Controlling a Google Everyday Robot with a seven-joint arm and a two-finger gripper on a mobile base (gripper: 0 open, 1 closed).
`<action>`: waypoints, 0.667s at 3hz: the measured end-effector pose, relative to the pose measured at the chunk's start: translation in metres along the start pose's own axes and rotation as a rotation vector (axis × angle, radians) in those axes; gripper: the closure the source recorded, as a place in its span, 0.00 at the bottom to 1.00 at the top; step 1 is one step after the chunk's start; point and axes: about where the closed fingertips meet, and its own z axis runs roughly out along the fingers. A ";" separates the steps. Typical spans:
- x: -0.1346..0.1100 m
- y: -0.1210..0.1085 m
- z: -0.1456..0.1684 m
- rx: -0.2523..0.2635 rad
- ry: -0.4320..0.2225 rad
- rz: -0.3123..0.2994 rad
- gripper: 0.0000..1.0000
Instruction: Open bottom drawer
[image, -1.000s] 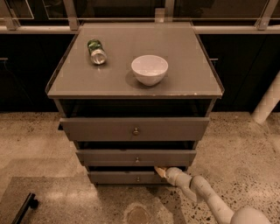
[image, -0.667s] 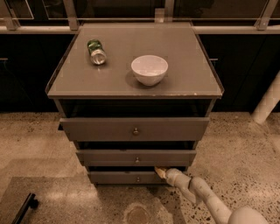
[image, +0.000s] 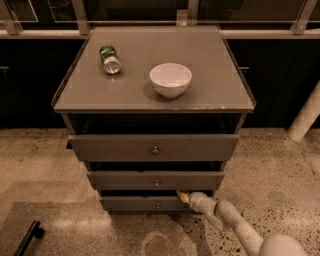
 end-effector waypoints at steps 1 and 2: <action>-0.001 -0.009 0.015 0.029 0.035 -0.008 1.00; -0.001 -0.009 0.015 0.029 0.035 -0.008 1.00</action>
Offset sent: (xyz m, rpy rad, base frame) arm 0.0135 0.0014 -0.0060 -0.0337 0.0193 -0.0104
